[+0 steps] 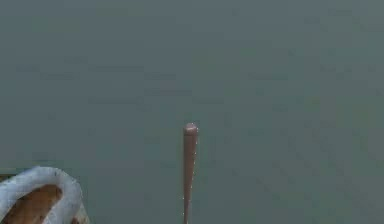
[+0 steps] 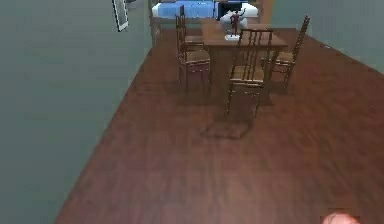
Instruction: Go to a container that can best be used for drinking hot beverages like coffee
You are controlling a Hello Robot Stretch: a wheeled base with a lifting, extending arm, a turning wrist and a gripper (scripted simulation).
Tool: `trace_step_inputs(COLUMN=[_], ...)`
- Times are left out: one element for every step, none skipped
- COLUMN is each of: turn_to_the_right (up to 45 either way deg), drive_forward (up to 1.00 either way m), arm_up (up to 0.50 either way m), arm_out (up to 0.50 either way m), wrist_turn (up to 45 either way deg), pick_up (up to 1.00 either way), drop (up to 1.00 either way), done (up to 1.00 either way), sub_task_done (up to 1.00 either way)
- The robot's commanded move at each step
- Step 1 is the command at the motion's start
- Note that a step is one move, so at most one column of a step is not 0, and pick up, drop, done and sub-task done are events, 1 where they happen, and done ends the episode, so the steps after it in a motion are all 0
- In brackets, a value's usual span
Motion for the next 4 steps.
trace_step_inputs(turn_to_the_right=[45.0, 45.0, 12.0, 0.0], drive_forward=[0.00, 0.00, 0.00, 1.00], arm_up=[0.00, 0.00, 0.00, 0.00], arm_out=[0.00, 0.00, 0.00, 0.00], wrist_turn=[0.0, 0.0, 0.0, 0.0], pick_up=[0.00, 0.00, 0.00, 0.00], drop=[0.00, 0.00, 0.00, 0.00], done=[0.00, 0.00, 0.00, 0.00], sub_task_done=[0.00, 0.00, 0.00, 0.00])
